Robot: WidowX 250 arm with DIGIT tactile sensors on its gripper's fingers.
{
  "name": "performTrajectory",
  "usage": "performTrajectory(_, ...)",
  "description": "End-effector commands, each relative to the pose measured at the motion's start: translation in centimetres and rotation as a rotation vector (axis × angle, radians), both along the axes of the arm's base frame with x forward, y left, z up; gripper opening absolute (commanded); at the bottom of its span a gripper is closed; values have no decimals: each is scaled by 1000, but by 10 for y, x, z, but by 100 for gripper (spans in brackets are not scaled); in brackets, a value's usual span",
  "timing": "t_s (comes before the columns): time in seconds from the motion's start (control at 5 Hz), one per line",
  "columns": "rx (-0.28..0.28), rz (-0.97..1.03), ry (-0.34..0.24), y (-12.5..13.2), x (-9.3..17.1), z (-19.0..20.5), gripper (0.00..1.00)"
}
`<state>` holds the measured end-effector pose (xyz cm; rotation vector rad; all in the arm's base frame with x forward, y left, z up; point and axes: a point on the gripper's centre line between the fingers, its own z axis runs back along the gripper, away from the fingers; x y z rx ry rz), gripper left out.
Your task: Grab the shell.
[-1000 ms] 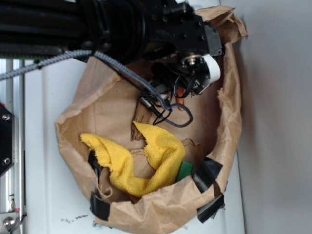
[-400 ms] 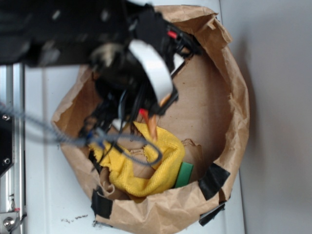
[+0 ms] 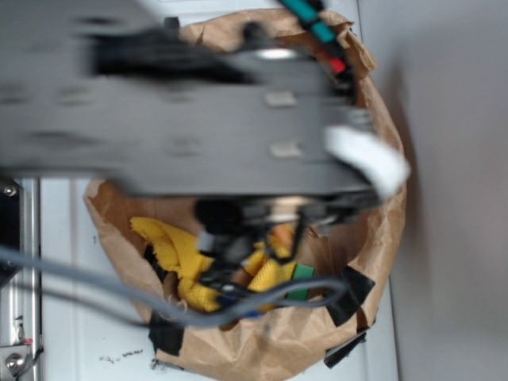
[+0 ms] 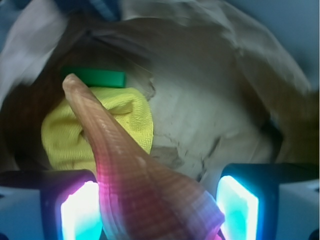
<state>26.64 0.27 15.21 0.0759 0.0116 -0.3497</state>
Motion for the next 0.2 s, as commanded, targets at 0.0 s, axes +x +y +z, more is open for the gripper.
performTrajectory(0.0, -54, 116, 30, 4, 19, 11, 0)
